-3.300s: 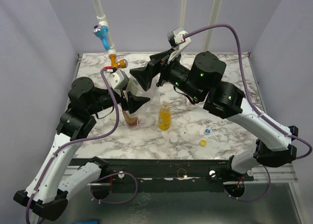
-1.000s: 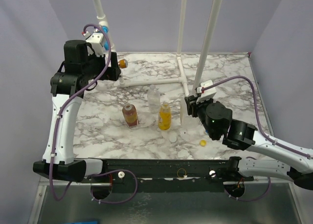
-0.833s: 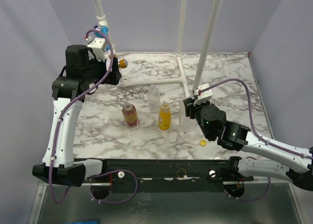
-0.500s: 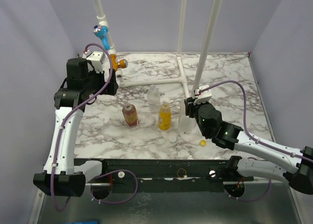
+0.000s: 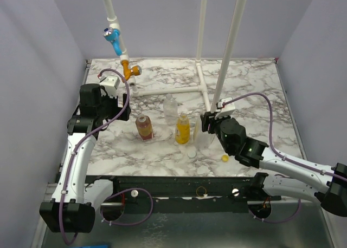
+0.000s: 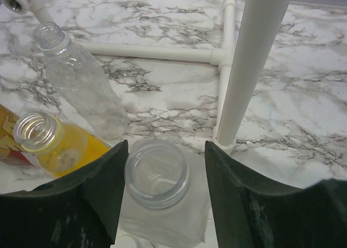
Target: Unscrew the bottle caps
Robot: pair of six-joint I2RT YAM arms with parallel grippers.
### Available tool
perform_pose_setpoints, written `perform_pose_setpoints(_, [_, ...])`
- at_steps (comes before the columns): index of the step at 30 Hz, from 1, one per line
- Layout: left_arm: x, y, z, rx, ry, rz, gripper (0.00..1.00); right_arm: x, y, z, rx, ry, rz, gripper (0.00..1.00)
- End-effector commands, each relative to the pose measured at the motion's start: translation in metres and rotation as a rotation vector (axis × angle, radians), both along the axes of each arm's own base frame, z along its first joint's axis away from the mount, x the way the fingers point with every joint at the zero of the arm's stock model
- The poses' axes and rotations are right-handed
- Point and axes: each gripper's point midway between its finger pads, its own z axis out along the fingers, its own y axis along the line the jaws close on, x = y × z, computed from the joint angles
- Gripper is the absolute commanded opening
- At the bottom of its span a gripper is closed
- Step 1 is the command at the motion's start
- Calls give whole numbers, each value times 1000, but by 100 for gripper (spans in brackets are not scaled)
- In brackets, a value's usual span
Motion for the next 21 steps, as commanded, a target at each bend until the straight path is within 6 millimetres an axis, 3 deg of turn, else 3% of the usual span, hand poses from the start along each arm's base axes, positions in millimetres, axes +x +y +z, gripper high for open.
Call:
perform_pose_setpoints(1, [4, 9, 1, 44, -61, 15, 99, -5, 4, 10, 21, 31, 31, 66])
perform_pose_setpoints(6, [5, 14, -16, 64, -30, 32, 99, -9, 4, 17, 6, 60, 42, 99])
perform_pose_setpoints(12, [7, 20, -35, 105, -7, 41, 99, -17, -3, 56, 107, 45, 37, 100])
perform_pose_setpoints(15, [12, 41, -52, 155, 14, 98, 99, -20, -10, 67, 133, 77, 9, 100])
perform_pose_setpoints(18, [15, 63, -63, 107, 30, 159, 99, -24, -18, 52, 127, 157, -42, 100])
perform_pose_setpoints(21, [16, 78, -72, 75, 49, 196, 99, -27, -42, 29, 127, 218, -133, 100])
